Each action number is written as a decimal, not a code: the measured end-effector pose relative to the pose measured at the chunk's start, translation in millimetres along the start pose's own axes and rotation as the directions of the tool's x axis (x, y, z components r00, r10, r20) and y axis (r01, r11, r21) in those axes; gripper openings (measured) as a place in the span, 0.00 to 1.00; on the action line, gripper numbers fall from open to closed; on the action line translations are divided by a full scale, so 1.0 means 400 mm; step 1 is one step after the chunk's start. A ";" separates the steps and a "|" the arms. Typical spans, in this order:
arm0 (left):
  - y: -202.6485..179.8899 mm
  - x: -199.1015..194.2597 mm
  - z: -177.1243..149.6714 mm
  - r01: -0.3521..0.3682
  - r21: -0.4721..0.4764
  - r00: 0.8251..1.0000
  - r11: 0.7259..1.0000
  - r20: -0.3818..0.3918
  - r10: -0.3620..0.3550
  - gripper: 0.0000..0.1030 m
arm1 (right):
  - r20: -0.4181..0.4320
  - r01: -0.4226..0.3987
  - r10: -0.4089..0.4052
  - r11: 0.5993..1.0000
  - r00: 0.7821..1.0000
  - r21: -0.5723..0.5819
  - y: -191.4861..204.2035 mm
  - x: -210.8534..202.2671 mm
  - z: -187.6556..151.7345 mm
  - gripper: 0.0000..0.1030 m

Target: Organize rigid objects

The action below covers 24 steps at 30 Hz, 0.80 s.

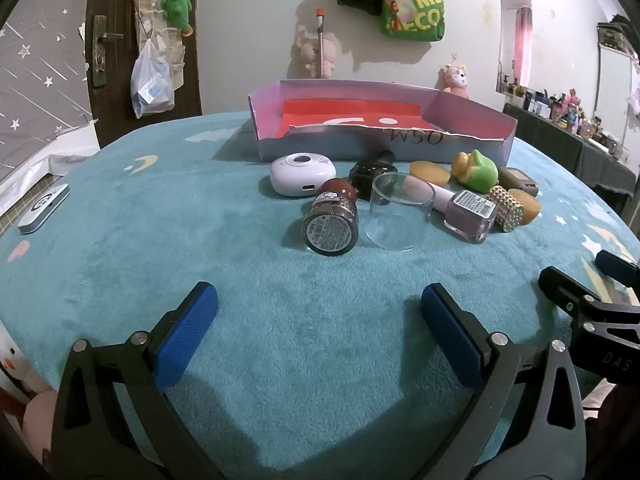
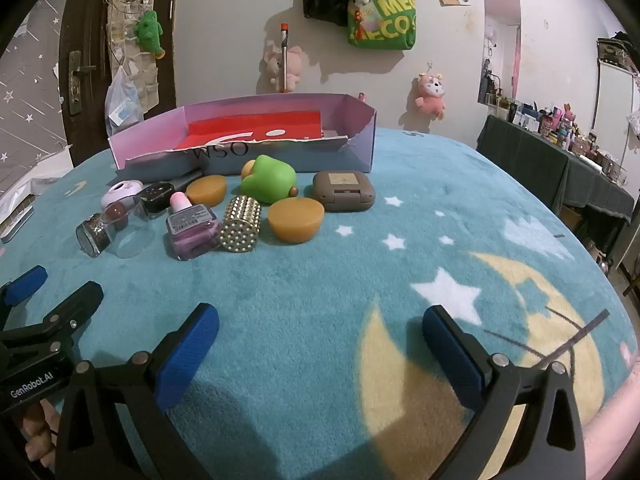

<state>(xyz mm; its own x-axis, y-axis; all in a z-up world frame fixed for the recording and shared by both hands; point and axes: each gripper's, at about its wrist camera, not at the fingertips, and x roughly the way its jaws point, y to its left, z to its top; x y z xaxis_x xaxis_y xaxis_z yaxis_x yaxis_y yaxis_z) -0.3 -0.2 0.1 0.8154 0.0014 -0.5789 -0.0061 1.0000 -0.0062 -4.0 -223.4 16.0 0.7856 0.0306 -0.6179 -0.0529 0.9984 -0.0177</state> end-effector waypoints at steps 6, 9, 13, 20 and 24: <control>0.000 -0.003 0.001 0.001 0.000 1.000 1.000 -0.002 -0.001 1.00 | -0.002 0.001 -0.001 1.000 1.000 -0.001 0.000 0.000 -0.001 1.00; 0.006 0.000 0.001 0.003 -0.004 1.000 1.000 -0.002 -0.003 1.00 | -0.002 0.000 0.000 1.000 1.000 -0.002 0.000 0.000 0.000 1.00; 0.009 -0.003 0.004 0.002 -0.005 1.000 1.000 -0.005 -0.002 1.00 | 0.002 0.002 -0.002 1.000 1.000 -0.001 0.001 0.000 -0.002 1.00; 0.010 -0.001 0.005 0.003 -0.006 1.000 1.000 -0.007 -0.003 1.00 | 0.001 0.001 -0.001 1.000 1.000 -0.002 0.001 0.000 -0.001 1.00; 0.009 -0.002 0.006 0.002 -0.006 1.000 1.000 -0.007 -0.002 1.00 | 0.002 0.001 -0.001 1.000 1.000 -0.002 0.001 0.000 -0.001 1.00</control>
